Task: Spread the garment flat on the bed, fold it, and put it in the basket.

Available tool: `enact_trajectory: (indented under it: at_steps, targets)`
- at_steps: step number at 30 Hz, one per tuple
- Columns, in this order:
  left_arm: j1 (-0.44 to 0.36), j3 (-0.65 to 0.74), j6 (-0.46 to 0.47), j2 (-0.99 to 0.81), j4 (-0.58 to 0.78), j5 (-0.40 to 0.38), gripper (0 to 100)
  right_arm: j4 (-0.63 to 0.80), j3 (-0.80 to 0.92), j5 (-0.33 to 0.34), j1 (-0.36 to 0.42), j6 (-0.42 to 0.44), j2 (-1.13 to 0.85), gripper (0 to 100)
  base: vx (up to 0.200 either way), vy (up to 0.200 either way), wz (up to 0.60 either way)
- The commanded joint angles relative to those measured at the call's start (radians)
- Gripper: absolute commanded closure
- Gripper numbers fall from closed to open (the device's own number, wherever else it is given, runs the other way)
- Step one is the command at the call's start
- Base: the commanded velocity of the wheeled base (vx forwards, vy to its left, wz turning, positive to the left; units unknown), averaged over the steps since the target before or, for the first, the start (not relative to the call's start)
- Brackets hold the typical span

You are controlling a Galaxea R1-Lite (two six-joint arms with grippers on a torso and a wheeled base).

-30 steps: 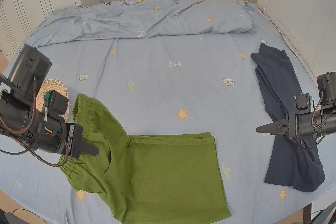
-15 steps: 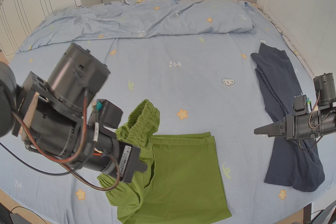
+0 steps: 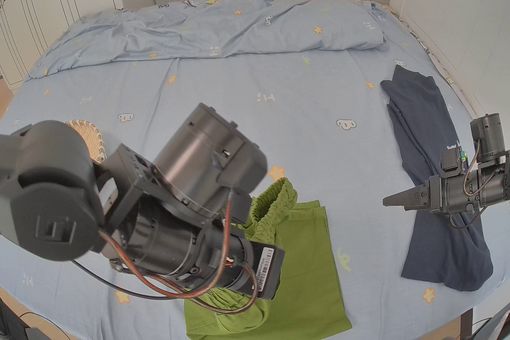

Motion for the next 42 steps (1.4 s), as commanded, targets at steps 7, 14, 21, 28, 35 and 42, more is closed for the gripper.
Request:
enact_trajectory:
  at_steps: [7, 14, 21, 28, 35, 42]
  targets:
    - [-0.043, 0.006, -0.038, 0.1, -0.075, 0.001, 0, 0.0, 0.002, 0.0, 0.004, -0.004, 0.013, 0, 0.0, 0.0, 0.0]
    - [-0.066, 0.006, -0.135, 0.098, -0.158, -0.002, 0, 0.0, 0.005, 0.0, 0.005, -0.007, 0.013, 0, 0.0, 0.0, 0.0]
    - [0.057, 0.018, -0.179, 0.061, -0.167, -0.016, 0, 0.006, 0.011, 0.005, 0.028, -0.002, 0.005, 0, 0.0, 0.0, 0.0]
    - [0.343, 0.185, -0.119, -0.067, -0.219, -0.241, 0, 0.009, 0.04, 0.005, 0.151, 0.015, -0.032, 0, 0.0, 0.0, 0.0]
    - [0.603, 0.443, 0.082, -0.063, -0.359, -0.516, 0, 0.008, 0.051, 0.003, 0.205, 0.024, -0.067, 0, 0.0, 0.0, 0.0]
    - [0.712, 0.645, 0.252, 0.114, -0.617, -0.573, 0, 0.011, 0.054, 0.002, 0.206, 0.039, -0.107, 0, 0.0, 0.0, 0.0]
